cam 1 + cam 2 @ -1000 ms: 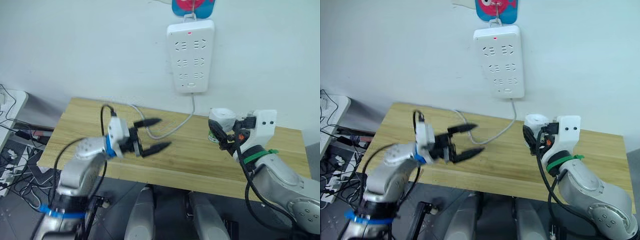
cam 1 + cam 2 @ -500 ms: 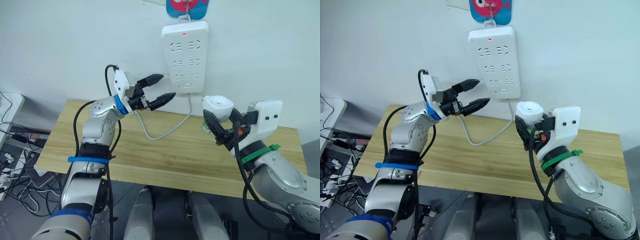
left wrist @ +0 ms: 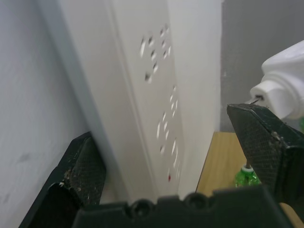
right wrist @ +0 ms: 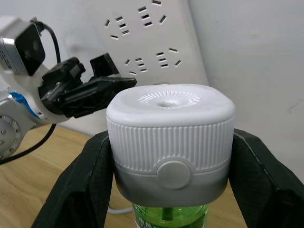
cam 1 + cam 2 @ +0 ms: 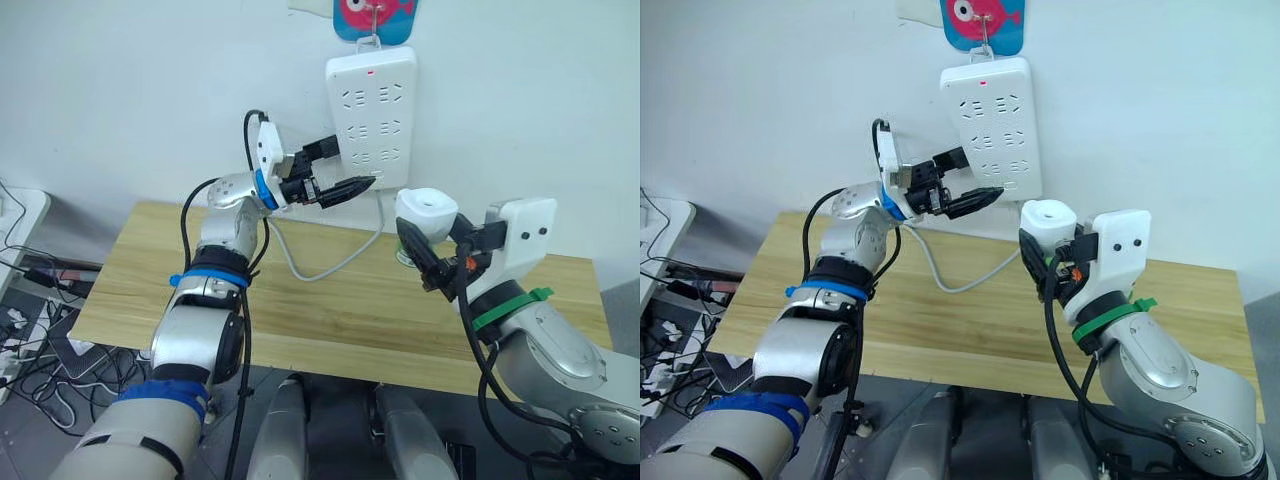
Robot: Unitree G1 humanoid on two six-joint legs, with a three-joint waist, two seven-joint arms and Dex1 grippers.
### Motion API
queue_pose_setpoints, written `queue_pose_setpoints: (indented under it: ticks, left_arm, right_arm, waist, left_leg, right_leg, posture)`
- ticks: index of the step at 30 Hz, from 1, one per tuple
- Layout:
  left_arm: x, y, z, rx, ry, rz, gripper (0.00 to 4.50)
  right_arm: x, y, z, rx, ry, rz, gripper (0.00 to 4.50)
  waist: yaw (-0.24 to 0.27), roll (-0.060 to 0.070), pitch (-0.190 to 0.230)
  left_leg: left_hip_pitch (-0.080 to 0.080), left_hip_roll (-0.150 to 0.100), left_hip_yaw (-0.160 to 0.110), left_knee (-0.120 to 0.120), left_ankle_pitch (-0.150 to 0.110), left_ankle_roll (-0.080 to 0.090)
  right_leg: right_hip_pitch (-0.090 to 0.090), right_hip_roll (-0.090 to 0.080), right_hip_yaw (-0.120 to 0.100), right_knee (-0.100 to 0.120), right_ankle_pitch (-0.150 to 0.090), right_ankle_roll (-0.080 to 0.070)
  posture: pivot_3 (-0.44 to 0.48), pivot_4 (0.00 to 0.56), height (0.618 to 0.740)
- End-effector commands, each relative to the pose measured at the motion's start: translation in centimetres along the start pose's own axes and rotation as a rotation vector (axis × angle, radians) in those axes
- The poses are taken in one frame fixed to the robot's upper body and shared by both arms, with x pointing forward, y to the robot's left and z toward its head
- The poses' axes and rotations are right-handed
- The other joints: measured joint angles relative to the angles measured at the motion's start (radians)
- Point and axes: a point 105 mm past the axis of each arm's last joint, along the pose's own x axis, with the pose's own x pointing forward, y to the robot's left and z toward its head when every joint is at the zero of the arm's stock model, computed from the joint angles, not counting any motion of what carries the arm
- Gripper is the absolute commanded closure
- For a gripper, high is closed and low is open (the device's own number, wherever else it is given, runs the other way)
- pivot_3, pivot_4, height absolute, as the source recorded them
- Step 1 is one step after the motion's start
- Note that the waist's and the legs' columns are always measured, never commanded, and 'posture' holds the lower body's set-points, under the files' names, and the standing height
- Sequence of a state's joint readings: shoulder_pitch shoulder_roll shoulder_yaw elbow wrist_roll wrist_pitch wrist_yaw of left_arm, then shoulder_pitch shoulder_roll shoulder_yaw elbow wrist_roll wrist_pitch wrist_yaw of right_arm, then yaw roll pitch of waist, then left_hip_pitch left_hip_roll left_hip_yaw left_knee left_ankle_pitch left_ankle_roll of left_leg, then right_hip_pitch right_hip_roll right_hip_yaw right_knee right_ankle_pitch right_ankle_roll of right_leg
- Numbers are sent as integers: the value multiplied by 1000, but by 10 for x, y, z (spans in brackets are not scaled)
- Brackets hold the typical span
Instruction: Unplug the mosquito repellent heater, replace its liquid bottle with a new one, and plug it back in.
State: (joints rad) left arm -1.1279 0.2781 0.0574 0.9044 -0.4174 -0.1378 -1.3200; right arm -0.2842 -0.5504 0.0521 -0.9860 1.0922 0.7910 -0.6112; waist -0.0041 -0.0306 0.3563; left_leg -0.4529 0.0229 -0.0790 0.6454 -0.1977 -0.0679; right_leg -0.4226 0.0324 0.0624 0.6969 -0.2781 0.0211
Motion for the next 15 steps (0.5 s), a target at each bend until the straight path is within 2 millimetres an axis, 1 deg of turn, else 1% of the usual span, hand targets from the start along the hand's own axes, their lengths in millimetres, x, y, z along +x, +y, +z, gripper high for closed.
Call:
queue_pose_setpoints:
  ticks: [1, 2, 3, 7, 10, 11, 13, 15]
  left_arm:
    - [1, 1, 14, 3, -42, -32, 383]
    - [0, 0, 14, 0, -42, -35, 574]
    - [-1, 0, 15, -8, -40, -41, 864]
    - [-6, 0, 17, -36, -32, -43, 2116]
    - [-8, 2, 17, -45, -29, -24, 3019]
    - [-8, 2, 17, -46, -29, -22, 3199]
    - [-8, 5, 16, -44, -21, -5, 3185]
    - [-7, 6, 13, -33, -5, 9, 3185]
  right_arm:
    - [-8, 0, 15, -25, -85, -14, 1457]
    - [-9, -1, 15, -26, -88, -21, 1457]
    - [-9, -1, 15, -27, -91, -25, 1457]
    - [-8, -2, 16, -34, -104, -32, 1457]
    - [-3, 0, 24, -52, -139, -29, 1457]
    - [-2, 1, 26, -57, -148, -27, 1457]
    - [6, 10, 36, -64, -179, 1, 1457]
    - [13, 22, 41, -72, -189, 42, 1457]
  waist:
    - [-4, 0, 0]
    - [-6, 0, 0]
    - [-8, 0, 0]
    - [-17, 0, 0]
    - [-23, 0, 0]
    - [-25, 0, 0]
    - [-27, 0, 0]
    - [-27, 0, 0]
  left_leg:
    - [0, 0, 0, 0, 0, 0]
    - [0, 1, 0, 0, 0, 0]
    - [0, 1, 0, 0, 0, 0]
    - [0, 1, 0, 0, 0, 0]
    - [0, 1, -1, 0, 0, 0]
    - [0, 1, 0, 0, 0, 0]
    - [1, 1, -1, 0, 1, 0]
    - [1, 1, -1, 0, 2, 0]
  right_leg:
    - [0, 0, 0, 0, 0, 0]
    - [0, 0, 0, 0, 0, 0]
    - [0, 0, 0, 1, 0, 0]
    - [0, 0, 0, 1, 0, 0]
    - [0, 0, 0, 1, 0, 0]
    - [0, 0, 0, 2, 0, 0]
    - [0, 0, 0, 2, 0, 0]
    - [-1, 0, 0, 3, 0, 0]
  posture:
    - [36, 264, 740]
    - [36, 264, 740]
    - [36, 271, 740]
    - [37, 281, 740]
    - [39, 289, 740]
    - [39, 289, 740]
    - [37, 295, 740]
    - [34, 299, 740]
